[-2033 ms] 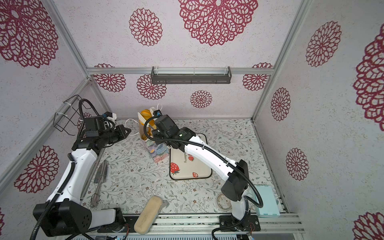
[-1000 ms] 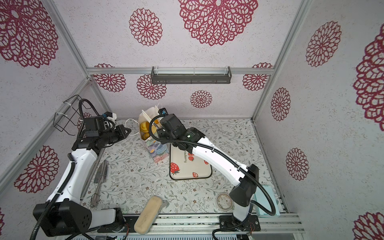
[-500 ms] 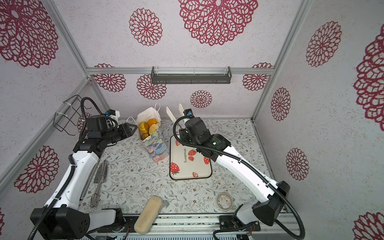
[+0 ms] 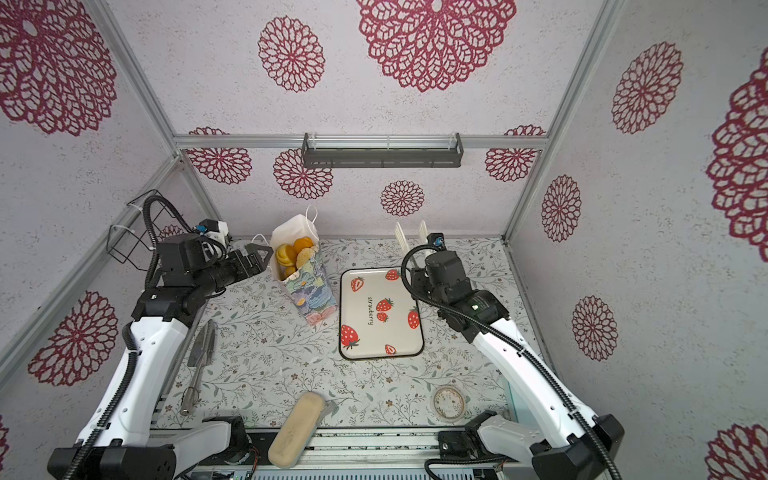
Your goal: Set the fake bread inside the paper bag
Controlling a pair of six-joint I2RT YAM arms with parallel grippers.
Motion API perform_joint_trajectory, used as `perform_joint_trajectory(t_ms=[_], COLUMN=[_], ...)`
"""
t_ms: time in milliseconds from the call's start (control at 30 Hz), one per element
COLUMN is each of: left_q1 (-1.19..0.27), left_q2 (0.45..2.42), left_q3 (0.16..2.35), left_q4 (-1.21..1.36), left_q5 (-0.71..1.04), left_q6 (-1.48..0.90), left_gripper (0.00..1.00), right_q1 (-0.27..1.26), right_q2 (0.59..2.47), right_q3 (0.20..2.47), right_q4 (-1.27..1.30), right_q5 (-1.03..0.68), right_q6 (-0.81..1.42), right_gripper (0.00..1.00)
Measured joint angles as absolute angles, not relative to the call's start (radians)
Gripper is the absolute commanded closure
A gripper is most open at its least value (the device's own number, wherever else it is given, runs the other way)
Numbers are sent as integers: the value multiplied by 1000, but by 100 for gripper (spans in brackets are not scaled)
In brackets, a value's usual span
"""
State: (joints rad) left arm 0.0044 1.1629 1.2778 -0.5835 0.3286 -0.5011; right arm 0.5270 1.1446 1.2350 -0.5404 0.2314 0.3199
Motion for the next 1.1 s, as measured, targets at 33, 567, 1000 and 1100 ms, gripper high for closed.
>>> perform_joint_trajectory(t_ms=[33,567,1000,1100], left_q1=[4,-2,-2,-2], left_q2=[1152,1047,1043,1045], left_q3=[1271,1096,968,965], left_q4=[-590,-633,-625,-619], left_q5=[324,197,21,-21], left_q6=[-501,-492,-582,-596], left_gripper=[3,3,3,3], right_q1=[507,282,143,121], right_q2=[1135,1120,1223,1248], right_q3=[1220,1084,1011,1000], right_q4=[-540,-525,-470,-451], right_q5=[224,96,17,10], right_q6=[324,345,360,360], right_gripper=[49,49,49,49])
